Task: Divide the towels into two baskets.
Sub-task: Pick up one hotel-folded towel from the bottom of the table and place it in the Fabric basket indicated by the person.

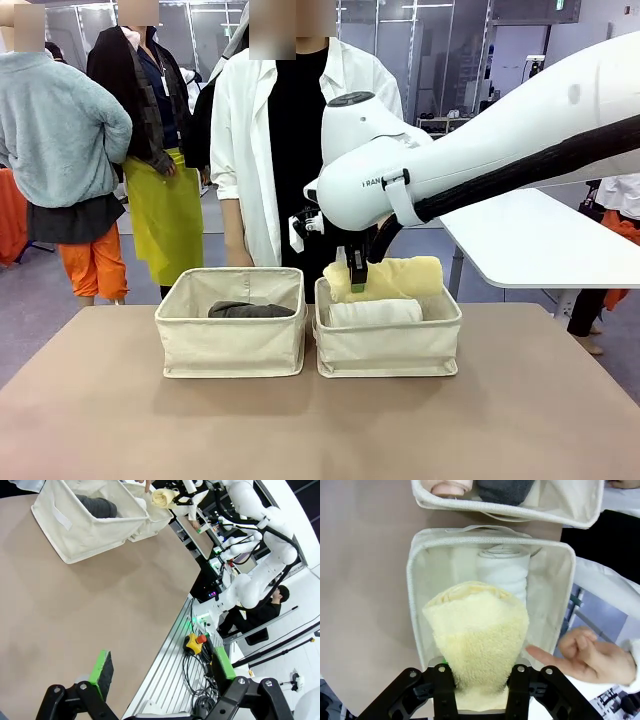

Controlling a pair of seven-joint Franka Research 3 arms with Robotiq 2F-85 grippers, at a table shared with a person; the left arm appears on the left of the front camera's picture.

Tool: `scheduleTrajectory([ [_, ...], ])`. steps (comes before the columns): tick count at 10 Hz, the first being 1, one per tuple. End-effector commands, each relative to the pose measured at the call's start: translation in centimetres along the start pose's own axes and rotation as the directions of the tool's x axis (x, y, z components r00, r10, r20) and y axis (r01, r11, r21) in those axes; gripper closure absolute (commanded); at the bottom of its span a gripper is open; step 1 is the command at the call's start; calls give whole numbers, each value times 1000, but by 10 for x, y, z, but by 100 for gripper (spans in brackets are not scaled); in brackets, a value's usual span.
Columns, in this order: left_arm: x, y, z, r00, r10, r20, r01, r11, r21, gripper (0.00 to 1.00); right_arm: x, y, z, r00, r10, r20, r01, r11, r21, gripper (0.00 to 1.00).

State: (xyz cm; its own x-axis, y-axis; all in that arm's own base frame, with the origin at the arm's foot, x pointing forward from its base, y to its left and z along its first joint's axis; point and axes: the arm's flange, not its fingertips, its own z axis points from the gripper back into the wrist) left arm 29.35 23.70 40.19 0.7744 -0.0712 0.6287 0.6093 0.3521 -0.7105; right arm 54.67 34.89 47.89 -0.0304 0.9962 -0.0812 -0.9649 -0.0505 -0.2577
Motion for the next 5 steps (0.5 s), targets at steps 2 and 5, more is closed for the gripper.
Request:
scheduleTrajectory([
  [2, -3, -5, 0, 1000, -14, 15, 14, 1000, -7, 0, 17, -24, -24, 999, 6, -45, -3, 998, 63, 63],
  [5, -3, -5, 0, 1000, -14, 15, 14, 1000, -7, 0, 22, -26, -44, 997, 0, -72, 8, 993, 119, 33],
])
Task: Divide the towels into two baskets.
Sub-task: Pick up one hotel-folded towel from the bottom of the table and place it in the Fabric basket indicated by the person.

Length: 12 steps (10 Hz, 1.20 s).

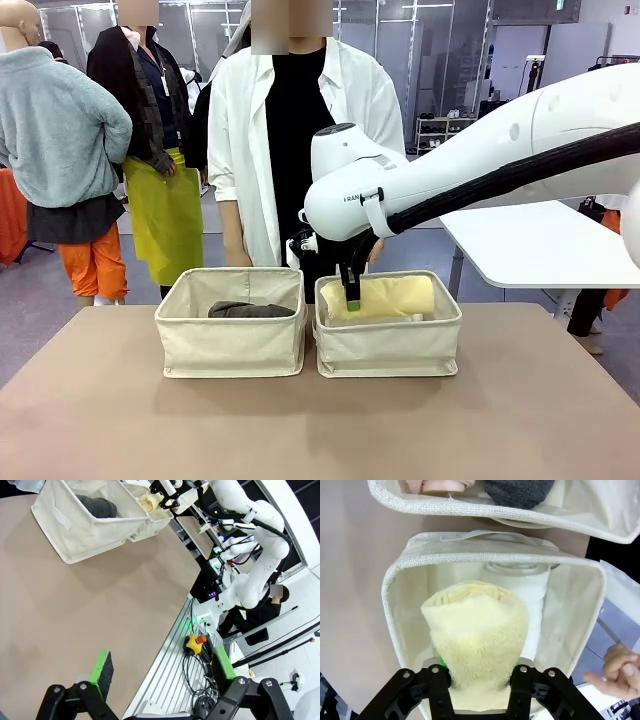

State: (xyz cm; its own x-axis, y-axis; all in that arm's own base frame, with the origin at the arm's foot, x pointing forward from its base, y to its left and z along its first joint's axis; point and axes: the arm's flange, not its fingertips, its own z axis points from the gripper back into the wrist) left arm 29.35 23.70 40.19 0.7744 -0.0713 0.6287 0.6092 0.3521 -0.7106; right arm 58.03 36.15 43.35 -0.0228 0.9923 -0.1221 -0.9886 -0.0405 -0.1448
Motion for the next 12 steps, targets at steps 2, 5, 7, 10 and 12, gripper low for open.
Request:
scheduleTrajectory([
  [2, -3, -5, 0, 1000, -14, 16, 15, 1000, -7, 0, 8, 0, 8, 999, -9, -33, 9, 1000, 1, 0],
  [5, -3, -5, 0, 1000, -14, 16, 15, 1000, -7, 0, 8, 2, 14, 999, -23, -35, 23, 1000, 12, 0],
  [7, -3, -5, 0, 1000, -14, 16, 15, 1000, -7, 0, 2, 4, 17, 999, -37, -30, 37, 999, 9, 0],
  [10, -3, -5, 0, 1000, -14, 16, 15, 1000, -7, 0, 4, -1, 13, 1000, -4, -14, 5, 1000, 13, 0],
  [12, -3, -5, 0, 1000, -14, 16, 15, 1000, -7, 0, 4, -1, 13, 1000, -4, -14, 5, 1000, 13, 0],
])
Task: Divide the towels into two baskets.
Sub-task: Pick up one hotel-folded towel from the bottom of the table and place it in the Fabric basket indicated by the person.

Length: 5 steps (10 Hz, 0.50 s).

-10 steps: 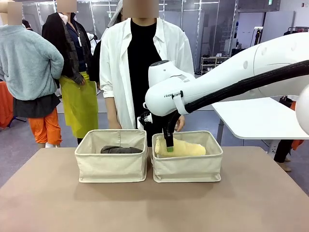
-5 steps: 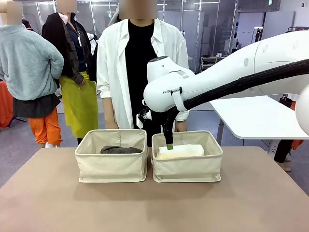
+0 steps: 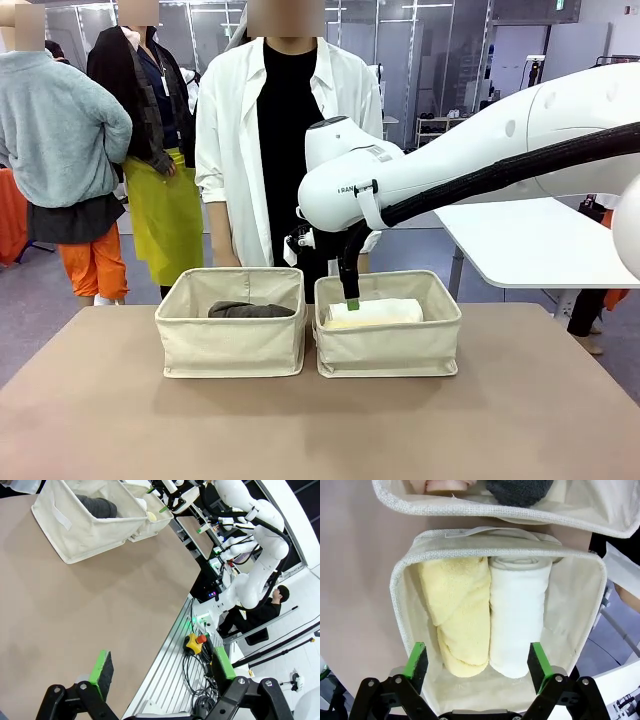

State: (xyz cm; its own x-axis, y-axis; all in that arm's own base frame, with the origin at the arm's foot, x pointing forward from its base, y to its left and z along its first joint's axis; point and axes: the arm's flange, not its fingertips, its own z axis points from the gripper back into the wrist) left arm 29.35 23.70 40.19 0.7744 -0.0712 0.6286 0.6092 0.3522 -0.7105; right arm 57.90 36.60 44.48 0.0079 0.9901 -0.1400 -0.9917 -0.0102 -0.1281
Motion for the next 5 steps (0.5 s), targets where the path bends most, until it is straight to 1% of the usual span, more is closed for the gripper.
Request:
scheduleTrajectory([
  [1, -3, -5, 0, 1000, -14, 15, 15, 1000, -7, 0, 1, -1, 2, 1000, 23, 8, -23, 1000, -8, 0],
  [5, -3, -5, 0, 1000, -14, 15, 15, 1000, -7, 0, 1, -1, 2, 1000, 23, 8, -23, 1000, -8, 0],
])
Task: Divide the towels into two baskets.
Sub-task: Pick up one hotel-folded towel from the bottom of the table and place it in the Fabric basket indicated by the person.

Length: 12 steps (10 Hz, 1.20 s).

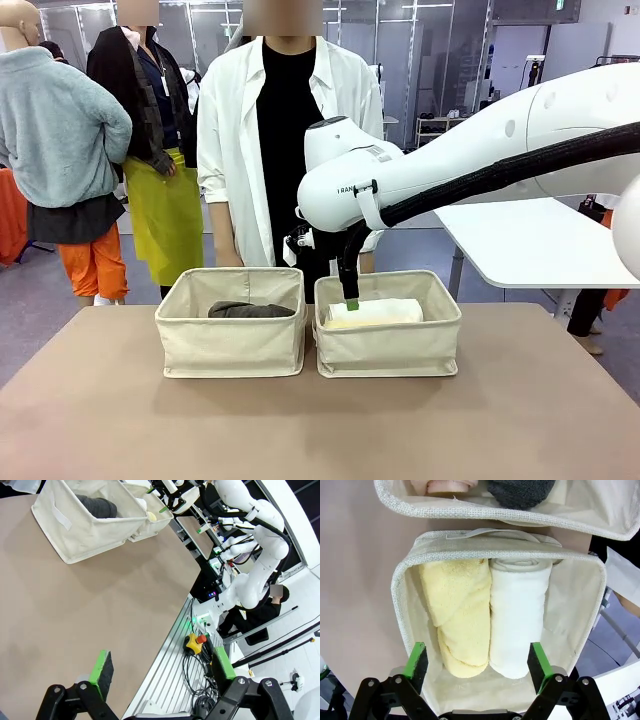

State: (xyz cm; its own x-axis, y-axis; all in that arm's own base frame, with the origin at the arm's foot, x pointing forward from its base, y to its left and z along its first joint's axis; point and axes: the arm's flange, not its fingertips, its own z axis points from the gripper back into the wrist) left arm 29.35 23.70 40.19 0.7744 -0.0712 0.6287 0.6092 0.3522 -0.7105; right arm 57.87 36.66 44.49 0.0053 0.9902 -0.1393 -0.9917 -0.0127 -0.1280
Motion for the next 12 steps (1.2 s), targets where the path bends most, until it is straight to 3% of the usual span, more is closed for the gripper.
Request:
scheduleTrajectory([
  [1, -3, -5, 0, 1000, -14, 15, 15, 1000, -7, 0, 0, -1, 2, 1000, 21, 7, -21, 1000, -8, 0],
  [2, -3, -5, 0, 1000, -14, 15, 15, 1000, -7, 0, 0, 0, 0, 1000, 0, 0, 0, 1000, 0, 0],
  [3, -3, -5, 0, 1000, -14, 15, 15, 1000, -7, 0, -12, 4, 23, 997, -61, 50, 61, 998, 9, 0],
  [5, -3, -5, 0, 1000, -14, 15, 15, 1000, -7, 0, -56, 20, 48, 979, -143, 149, 123, 983, 135, 0],
  [7, -3, -5, 0, 1000, -14, 15, 15, 1000, -7, 0, -115, 38, 61, 927, -280, 249, 216, 942, 257, 0],
  [8, -3, -5, 0, 1000, -14, 15, 15, 1000, -7, 0, -150, 48, 55, 879, -361, 312, 253, 907, 336, 0],
  [9, -3, -5, 0, 1000, -14, 15, 15, 1000, -7, 0, -189, 57, 46, 798, -458, 391, 290, 862, 416, 0],
  [12, -3, -5, 0, 1000, -14, 15, 15, 1000, -7, 0, -280, 89, 6, 517, -694, 501, 344, 704, 621, 0],
])
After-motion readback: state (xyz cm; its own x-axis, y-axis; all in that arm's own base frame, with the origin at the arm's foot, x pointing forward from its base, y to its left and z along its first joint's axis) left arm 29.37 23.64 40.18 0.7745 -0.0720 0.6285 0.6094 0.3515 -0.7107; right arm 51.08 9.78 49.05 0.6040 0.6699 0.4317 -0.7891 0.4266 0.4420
